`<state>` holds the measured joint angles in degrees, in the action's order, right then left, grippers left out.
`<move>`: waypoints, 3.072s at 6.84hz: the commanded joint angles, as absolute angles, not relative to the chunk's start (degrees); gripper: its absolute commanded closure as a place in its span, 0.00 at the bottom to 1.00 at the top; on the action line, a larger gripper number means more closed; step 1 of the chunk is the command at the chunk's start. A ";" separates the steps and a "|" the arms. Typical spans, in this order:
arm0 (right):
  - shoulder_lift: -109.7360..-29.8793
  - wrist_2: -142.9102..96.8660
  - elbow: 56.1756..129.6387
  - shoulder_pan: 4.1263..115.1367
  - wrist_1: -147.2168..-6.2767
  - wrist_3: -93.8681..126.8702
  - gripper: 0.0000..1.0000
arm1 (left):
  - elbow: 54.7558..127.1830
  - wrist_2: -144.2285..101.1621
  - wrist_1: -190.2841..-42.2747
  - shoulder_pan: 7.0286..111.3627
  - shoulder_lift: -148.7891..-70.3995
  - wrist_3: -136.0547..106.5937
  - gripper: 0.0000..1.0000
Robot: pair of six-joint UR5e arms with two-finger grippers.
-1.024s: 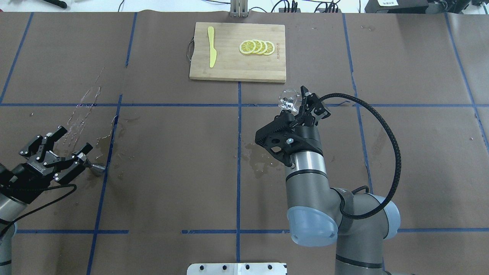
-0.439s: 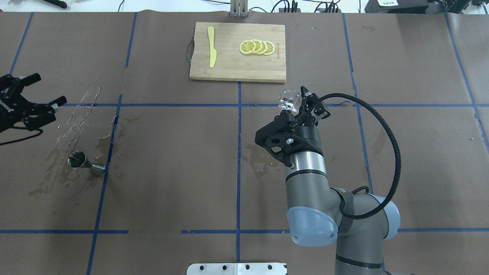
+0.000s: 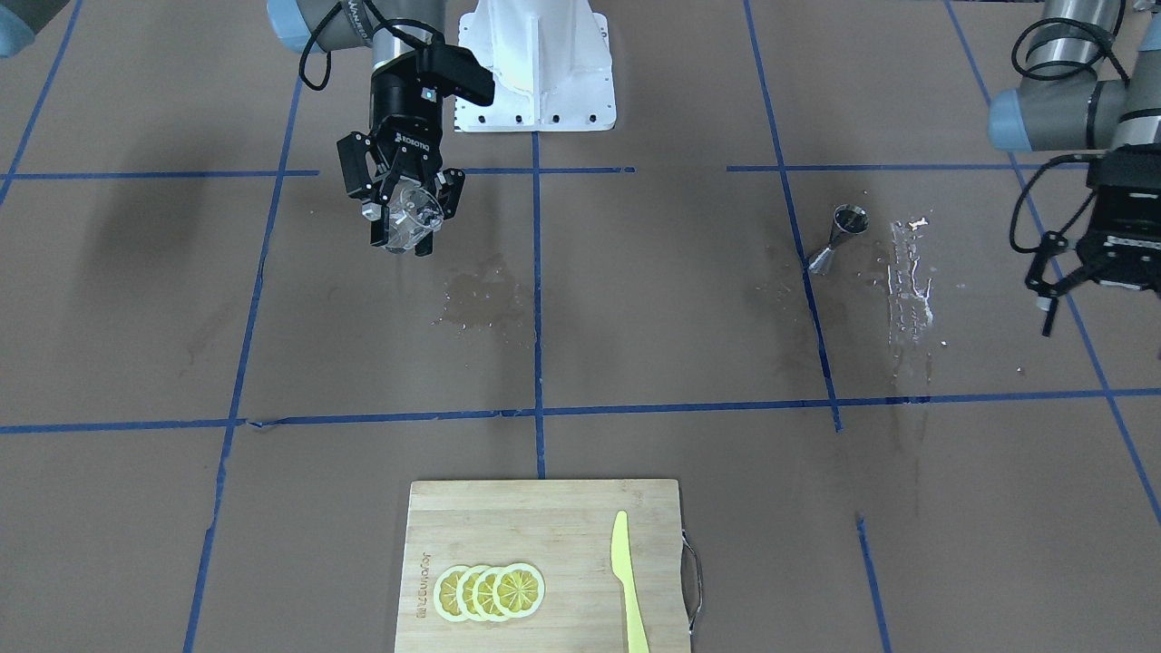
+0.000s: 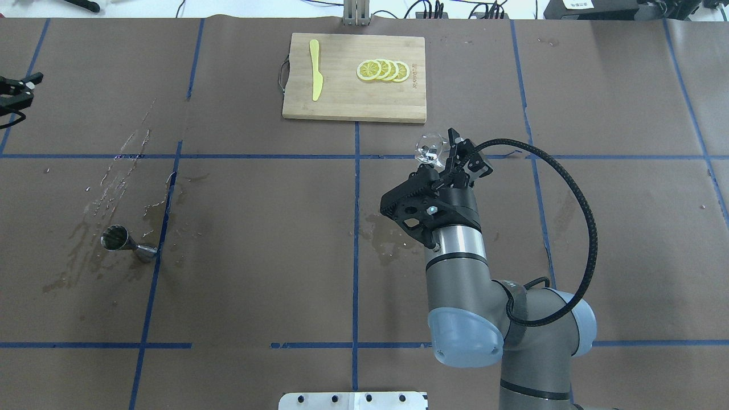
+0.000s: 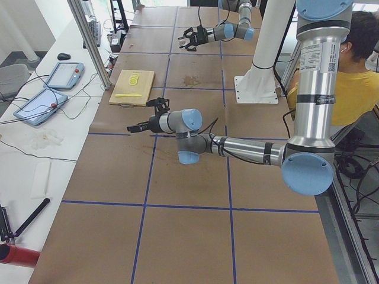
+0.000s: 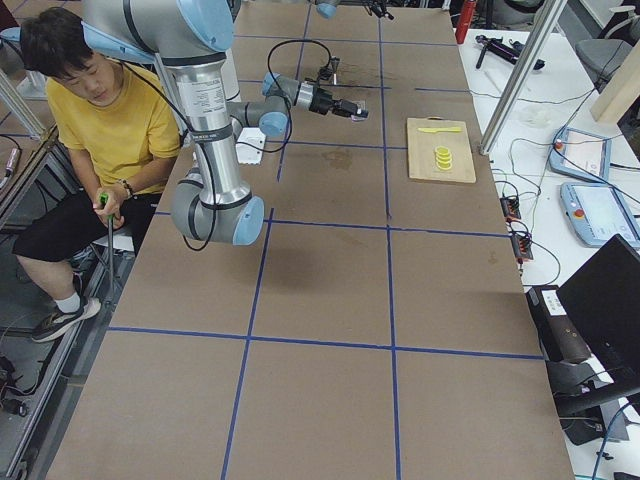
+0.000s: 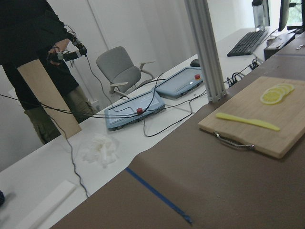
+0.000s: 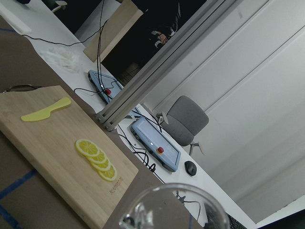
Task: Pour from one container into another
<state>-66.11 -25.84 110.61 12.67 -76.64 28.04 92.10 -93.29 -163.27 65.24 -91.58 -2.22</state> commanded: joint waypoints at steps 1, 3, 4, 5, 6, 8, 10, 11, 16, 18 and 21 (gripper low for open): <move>-66.36 -25.84 110.57 12.74 -76.64 28.04 1.00 | 91.76 -92.56 -149.73 74.15 -95.87 7.64 0.00; -66.53 -25.75 110.48 12.74 -76.64 28.04 1.00 | 89.84 -86.34 -130.99 79.16 -100.42 7.64 0.00; -66.53 -25.75 110.48 12.66 -76.64 28.04 1.00 | 86.69 -86.31 -123.30 82.06 -103.07 7.12 0.00; -66.62 -25.75 110.48 12.66 -76.64 28.04 1.00 | 82.83 -88.40 -122.53 85.05 -103.27 7.90 0.00; -66.71 -25.75 110.48 12.66 -76.64 28.39 1.00 | 78.88 -94.68 -121.82 86.12 -103.01 7.39 0.00; -66.71 -25.66 110.57 12.66 -76.64 28.39 1.00 | 74.97 -119.67 -107.65 87.10 -100.48 7.21 0.00; -66.71 -25.75 110.57 12.66 -76.64 29.09 1.00 | 75.49 -136.74 -100.59 87.10 -99.93 0.23 0.00; -66.71 -25.84 110.48 12.66 -76.55 29.96 1.00 | 76.19 -139.63 -99.59 87.10 -100.02 -3.04 0.00; -76.00 -29.70 110.48 14.76 -55.85 31.64 1.00 | 79.98 -139.92 -99.67 87.28 -99.15 -6.42 0.00; -78.74 -29.79 110.39 15.20 -52.39 32.43 1.00 | 85.14 -139.83 -99.93 87.36 -92.85 -6.33 0.00; -86.19 -29.27 110.21 15.55 -45.45 35.84 1.00 | 85.52 -139.92 -99.67 87.36 -92.72 -6.33 0.00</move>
<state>-82.79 -29.50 110.27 15.33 -47.86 33.75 85.32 -139.85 -99.71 87.39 -92.88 -6.33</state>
